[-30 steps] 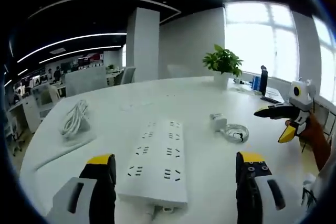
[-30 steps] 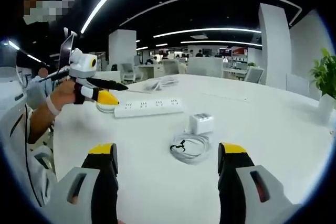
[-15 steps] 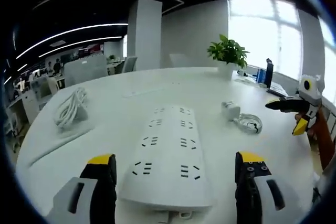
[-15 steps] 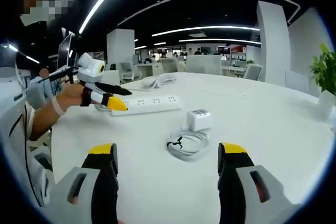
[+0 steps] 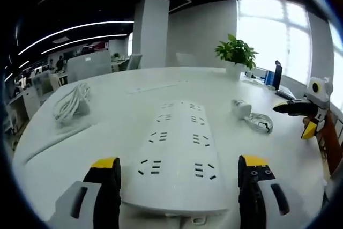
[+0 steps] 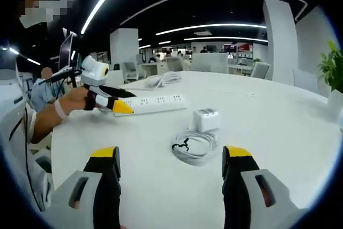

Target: Straighten the power strip on the desk, plug the charger into it

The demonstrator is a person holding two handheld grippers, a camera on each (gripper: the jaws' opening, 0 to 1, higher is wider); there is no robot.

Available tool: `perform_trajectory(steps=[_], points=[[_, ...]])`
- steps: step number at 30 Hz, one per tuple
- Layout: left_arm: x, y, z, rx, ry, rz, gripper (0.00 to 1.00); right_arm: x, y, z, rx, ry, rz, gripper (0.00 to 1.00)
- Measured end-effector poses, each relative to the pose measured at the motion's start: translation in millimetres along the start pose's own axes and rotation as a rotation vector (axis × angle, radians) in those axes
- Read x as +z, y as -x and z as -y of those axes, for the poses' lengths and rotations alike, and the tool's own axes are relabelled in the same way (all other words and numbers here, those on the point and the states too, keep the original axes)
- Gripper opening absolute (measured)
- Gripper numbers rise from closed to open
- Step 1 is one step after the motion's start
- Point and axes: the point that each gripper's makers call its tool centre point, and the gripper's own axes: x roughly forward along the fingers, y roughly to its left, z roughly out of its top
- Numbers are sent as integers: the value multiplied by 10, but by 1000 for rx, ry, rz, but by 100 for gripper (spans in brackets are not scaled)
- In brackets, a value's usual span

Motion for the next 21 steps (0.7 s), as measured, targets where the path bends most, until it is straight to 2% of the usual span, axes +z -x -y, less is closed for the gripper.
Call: perform_trajectory(steps=[7,9,11,14,17,21], points=[[-22,-13,-9,9,-10,-7,89,-25,-33,-16,10,-5,-5,77],[-21,-15,-7,16,-22,-5,87,-32,-41,-19,12,-5,-8,77],[-5,-13,-8,19,-32,2,81,-31,-51,-25,15,-6,-8,77],[-11,-29,-27,22,-50,-4,82,-31,-64,-33,19,-5,-8,77],[-40,-37,-28,24,-71,-28,82,-26,-77,-37,22,-3,-10,77],[-95,-39,-20,12,-94,-112,82,-9,-78,-23,21,-1,-9,77]])
